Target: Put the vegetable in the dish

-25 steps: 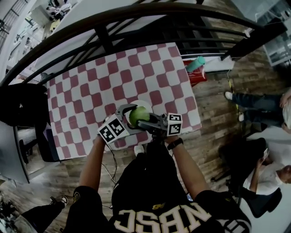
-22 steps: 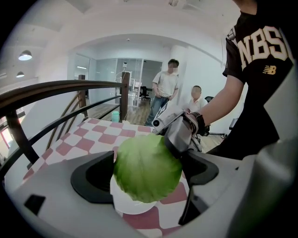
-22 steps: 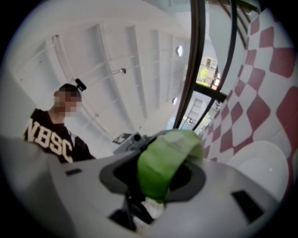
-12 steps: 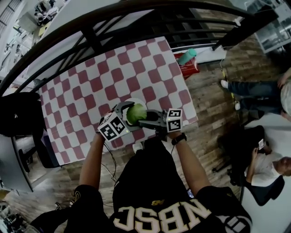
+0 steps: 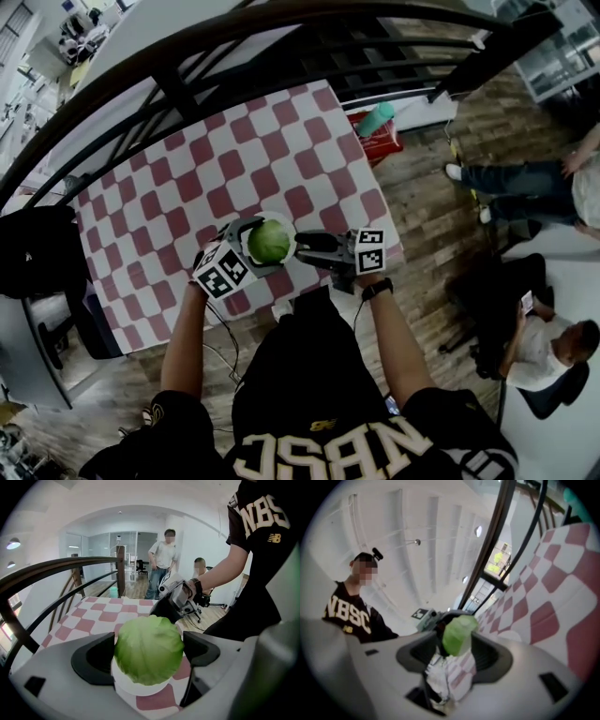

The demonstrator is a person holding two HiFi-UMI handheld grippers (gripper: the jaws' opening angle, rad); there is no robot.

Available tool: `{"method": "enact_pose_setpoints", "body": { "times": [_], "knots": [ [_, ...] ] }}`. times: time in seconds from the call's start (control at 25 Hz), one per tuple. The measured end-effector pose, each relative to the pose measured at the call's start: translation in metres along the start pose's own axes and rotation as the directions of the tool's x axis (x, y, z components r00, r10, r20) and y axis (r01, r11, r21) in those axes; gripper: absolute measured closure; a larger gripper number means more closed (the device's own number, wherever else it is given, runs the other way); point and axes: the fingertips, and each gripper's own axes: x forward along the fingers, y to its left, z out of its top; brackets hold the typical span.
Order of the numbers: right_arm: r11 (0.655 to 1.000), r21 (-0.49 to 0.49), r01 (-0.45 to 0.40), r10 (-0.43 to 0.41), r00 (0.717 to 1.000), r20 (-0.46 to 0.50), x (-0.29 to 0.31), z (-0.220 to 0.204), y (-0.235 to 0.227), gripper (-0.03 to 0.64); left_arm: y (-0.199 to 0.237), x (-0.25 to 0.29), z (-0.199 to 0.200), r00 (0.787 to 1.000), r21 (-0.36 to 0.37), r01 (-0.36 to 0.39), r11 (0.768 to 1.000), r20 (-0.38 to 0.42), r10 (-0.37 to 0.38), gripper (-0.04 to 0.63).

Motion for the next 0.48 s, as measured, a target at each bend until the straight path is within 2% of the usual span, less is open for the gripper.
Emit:
{"method": "enact_pose_setpoints", "body": {
  "times": [0.12, 0.24, 0.36, 0.48],
  "knots": [
    [0.989, -0.082, 0.120, -0.114, 0.990, 0.079, -0.013, 0.022, -0.013, 0.394, 0.012, 0.001, -0.015, 0.997, -0.006, -0.058, 0.998, -0.045, 0.058, 0.121],
    [0.961, -0.187, 0.203, -0.196, 0.979, 0.057, -0.010, 0.026, -0.018, 0.396, 0.015, 0.013, -0.033, 0.987, 0.001, -0.115, 0.993, -0.109, 0.115, 0.123],
    [0.943, -0.256, 0.213, -0.221, 0.975, -0.003, 0.001, 0.018, -0.016, 0.396, 0.016, 0.024, -0.046, 0.980, -0.041, -0.161, 0.986, -0.126, 0.155, 0.126],
    [0.939, -0.276, 0.206, -0.218, 0.976, -0.013, 0.010, 0.016, -0.013, 0.396, 0.024, 0.034, -0.054, 0.965, -0.062, -0.229, 0.972, -0.148, 0.218, 0.126]
  ]
}}
